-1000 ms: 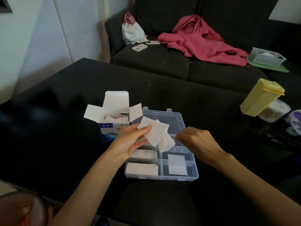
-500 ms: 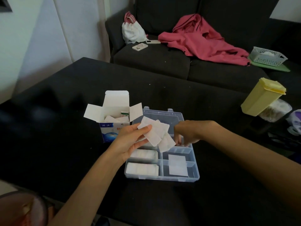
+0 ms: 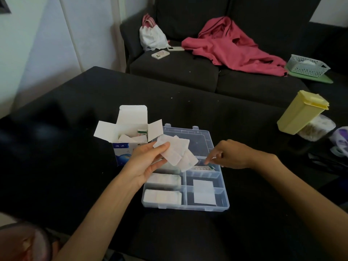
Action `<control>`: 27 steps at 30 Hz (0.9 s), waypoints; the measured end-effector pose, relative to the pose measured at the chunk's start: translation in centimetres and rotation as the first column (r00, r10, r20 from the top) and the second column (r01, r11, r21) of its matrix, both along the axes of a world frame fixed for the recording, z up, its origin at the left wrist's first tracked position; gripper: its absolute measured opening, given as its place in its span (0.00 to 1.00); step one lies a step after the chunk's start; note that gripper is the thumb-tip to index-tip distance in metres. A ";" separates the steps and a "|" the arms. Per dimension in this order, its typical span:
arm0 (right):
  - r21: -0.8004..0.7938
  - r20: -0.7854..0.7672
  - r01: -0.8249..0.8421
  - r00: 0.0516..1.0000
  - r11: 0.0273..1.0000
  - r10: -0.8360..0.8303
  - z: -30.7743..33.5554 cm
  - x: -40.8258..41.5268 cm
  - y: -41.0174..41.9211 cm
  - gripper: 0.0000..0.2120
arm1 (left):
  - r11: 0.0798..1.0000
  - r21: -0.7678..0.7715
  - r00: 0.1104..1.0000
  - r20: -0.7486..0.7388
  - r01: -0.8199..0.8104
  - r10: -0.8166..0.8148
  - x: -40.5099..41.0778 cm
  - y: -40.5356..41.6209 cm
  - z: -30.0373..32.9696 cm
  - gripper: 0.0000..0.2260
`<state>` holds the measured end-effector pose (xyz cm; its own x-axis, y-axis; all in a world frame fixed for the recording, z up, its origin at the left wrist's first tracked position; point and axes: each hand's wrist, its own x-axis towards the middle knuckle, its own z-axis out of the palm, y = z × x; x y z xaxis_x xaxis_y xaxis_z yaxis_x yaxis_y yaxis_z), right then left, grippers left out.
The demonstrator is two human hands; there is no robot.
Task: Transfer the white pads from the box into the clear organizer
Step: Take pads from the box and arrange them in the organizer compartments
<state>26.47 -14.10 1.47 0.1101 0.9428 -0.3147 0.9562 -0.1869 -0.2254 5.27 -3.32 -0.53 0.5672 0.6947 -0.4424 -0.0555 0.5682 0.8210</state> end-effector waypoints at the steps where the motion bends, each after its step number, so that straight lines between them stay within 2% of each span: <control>1: -0.010 0.038 0.004 0.999 1.000 -0.003 -0.1 0.0 -0.2 0.10 | 1.000 -0.004 1.000 0.002 0.000 0.000 0.1 0.0 0.0 0.10; 6: -0.072 0.282 -0.114 0.951 0.991 0.130 -1.0 -0.4 0.2 0.15 | 1.000 -0.002 1.000 -0.003 -0.019 0.019 0.2 0.0 -0.2 0.08; 11: -0.048 0.313 -0.192 0.929 0.980 0.197 -1.3 -0.7 0.7 0.13 | 0.999 0.005 0.999 -0.029 -0.045 0.045 0.4 0.1 -0.3 0.10; 14: 0.003 0.288 -0.145 0.948 0.989 0.138 -1.8 -0.6 0.1 0.12 | 0.999 0.023 0.999 -0.037 -0.039 0.040 0.3 0.0 -0.4 0.08; 16: 0.123 0.139 0.006 0.990 0.992 -0.023 -1.4 -0.9 -0.3 0.11 | 0.999 0.036 0.999 -0.040 -0.029 0.031 0.4 -0.2 -0.3 0.07; 17: 0.190 -0.054 0.146 0.989 0.971 -0.138 -0.9 -1.4 -0.4 0.11 | 0.999 0.033 0.999 -0.038 -0.022 0.024 0.4 -0.4 -0.3 0.06; 18: 0.193 -0.310 0.313 0.919 0.930 -0.245 -0.1 -2.1 -0.5 0.12 | 1.000 0.023 0.999 -0.032 -0.015 0.016 0.5 -0.6 -0.3 0.06; 19: 0.088 -0.554 0.451 0.763 0.888 -0.333 0.7 -2.9 -0.6 0.14 | 1.000 0.013 1.000 -0.022 -0.006 0.007 0.7 -0.8 -0.2 0.05; 20: -0.083 -0.711 0.509 0.573 0.857 -0.409 1.6 -3.9 -0.9 0.16 | 1.000 0.010 1.000 -0.015 0.002 -0.002 0.8 -1.1 -0.2 0.05; 21: -0.233 -0.777 0.495 0.424 0.837 -0.466 2.1 -4.7 -1.1 0.17 | 1.000 0.020 1.000 -0.014 0.008 -0.008 0.9 -1.3 -0.2 0.06; 23: -0.365 -0.825 0.444 0.252 0.818 -0.505 2.4 -6.3 -1.6 0.17 | 0.997 0.075 0.999 -0.039 0.008 -0.005 1.2 -1.7 -0.3 0.09; 24: -0.367 -0.839 0.450 0.220 0.815 -0.499 2.3 -6.9 -1.6 0.16 | 0.992 0.127 0.998 -0.069 0.005 0.004 1.4 -1.8 -0.4 0.11; 25: -0.332 -0.844 0.483 0.232 0.810 -0.484 1.9 -7.3 -1.5 0.15 | 0.983 0.186 0.995 -0.102 0.008 0.011 1.4 -1.9 -0.6 0.11; 27: -0.207 -0.827 0.593 0.320 0.778 -0.463 1.0 -7.8 -1.4 0.13 | 0.959 0.281 0.991 -0.132 0.027 0.010 1.5 -2.1 -0.9 0.08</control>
